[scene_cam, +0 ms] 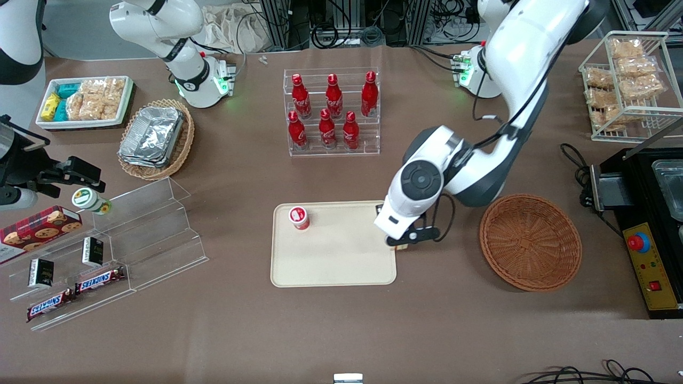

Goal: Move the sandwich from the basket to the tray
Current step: 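Carry the sandwich over the cream tray with the left gripper, then lower the sandwich onto the tray and open the left gripper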

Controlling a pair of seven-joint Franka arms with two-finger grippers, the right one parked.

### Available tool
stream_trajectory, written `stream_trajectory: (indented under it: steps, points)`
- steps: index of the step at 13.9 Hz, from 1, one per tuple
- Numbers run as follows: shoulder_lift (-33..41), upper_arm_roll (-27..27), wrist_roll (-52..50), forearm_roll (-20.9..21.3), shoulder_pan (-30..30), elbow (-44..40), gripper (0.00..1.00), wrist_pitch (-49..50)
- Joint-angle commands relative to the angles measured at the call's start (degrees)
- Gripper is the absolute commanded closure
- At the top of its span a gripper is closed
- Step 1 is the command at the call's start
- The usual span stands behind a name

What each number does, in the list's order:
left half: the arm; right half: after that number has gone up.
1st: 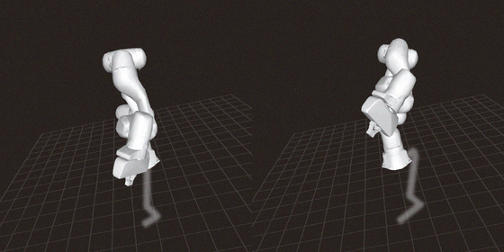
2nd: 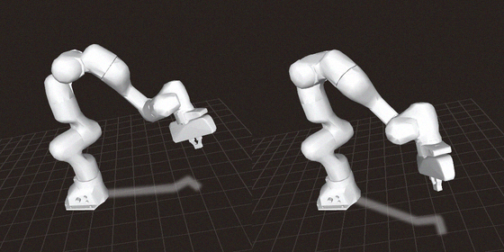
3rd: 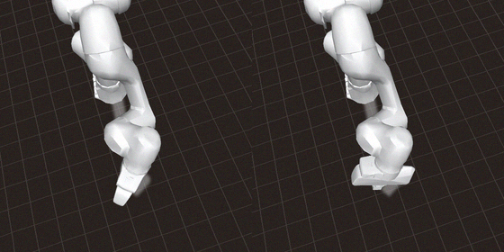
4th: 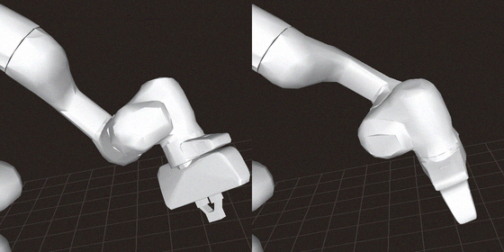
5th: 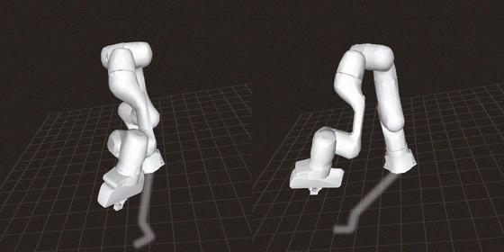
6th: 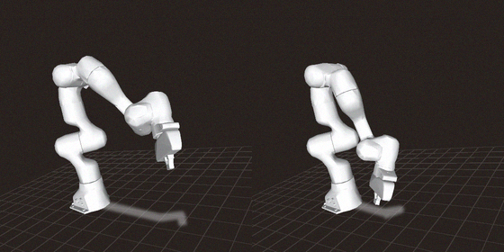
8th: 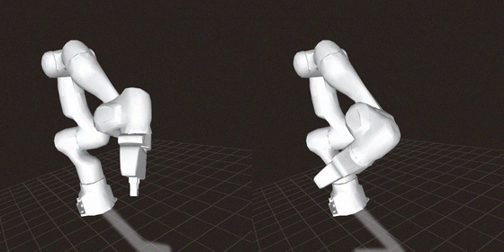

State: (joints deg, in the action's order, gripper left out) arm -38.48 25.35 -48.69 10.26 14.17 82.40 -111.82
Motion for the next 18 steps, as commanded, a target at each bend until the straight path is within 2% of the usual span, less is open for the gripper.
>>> stream_trajectory:
  steps: [1, 7, 9, 10, 11, 12, 15, 16, 17, 18]
  points:
    - [-2.74, -0.48, -1.76, 2.22, 2.09, -2.16, 1.00, -3.39]
    - [-8.89, -0.48, -5.18, 7.49, 3.67, -3.74, 1.00, -8.49]
    - [-9.42, -0.48, -5.19, 7.67, 3.68, -3.82, 1.00, -9.20]
    - [-9.77, -0.48, -5.19, 7.67, 3.68, -4.26, 0.97, -9.37]
    - [-9.86, -0.48, -5.28, 7.67, 3.68, -4.53, 0.65, -9.38]
    - [-9.78, -0.48, -5.36, 7.76, 3.68, -4.44, 0.55, -9.29]
    - [-9.51, -0.48, -5.45, 7.68, 3.59, -4.53, 0.43, -9.20]
    - [-9.43, -0.48, -5.71, 7.24, 3.41, -4.53, 0.19, -9.20]
    - [-9.08, -0.48, -5.80, 7.50, 3.32, -4.53, 0.00, -9.20]
    - [-8.72, -0.39, -5.89, 7.50, 3.24, -4.53, 0.00, -8.77]
